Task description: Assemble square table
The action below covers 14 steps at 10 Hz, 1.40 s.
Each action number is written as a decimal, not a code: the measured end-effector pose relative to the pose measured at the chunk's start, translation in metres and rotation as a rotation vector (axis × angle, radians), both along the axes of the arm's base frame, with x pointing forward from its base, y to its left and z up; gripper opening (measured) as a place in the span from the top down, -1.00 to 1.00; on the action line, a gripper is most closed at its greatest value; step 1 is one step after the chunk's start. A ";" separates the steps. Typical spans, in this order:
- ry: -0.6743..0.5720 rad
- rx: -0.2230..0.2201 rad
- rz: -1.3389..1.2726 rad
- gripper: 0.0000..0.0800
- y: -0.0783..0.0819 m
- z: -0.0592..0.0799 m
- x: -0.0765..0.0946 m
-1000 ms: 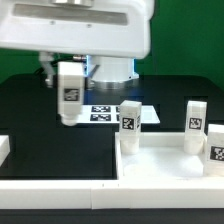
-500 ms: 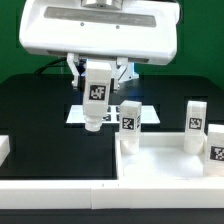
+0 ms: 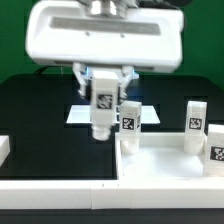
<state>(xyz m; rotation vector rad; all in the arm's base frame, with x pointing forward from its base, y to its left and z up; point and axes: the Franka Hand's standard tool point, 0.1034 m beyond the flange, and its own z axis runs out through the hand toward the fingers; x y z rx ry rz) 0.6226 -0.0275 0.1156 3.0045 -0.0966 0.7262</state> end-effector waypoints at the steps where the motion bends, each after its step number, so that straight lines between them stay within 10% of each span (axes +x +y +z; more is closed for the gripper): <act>1: -0.004 0.020 -0.003 0.30 0.016 -0.004 0.007; 14: 0.010 0.004 0.015 0.30 0.026 -0.037 -0.003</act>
Offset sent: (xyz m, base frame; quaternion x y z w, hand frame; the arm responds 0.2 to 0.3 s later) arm 0.0000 0.0000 0.0000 0.0000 0.0000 0.0000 1.0000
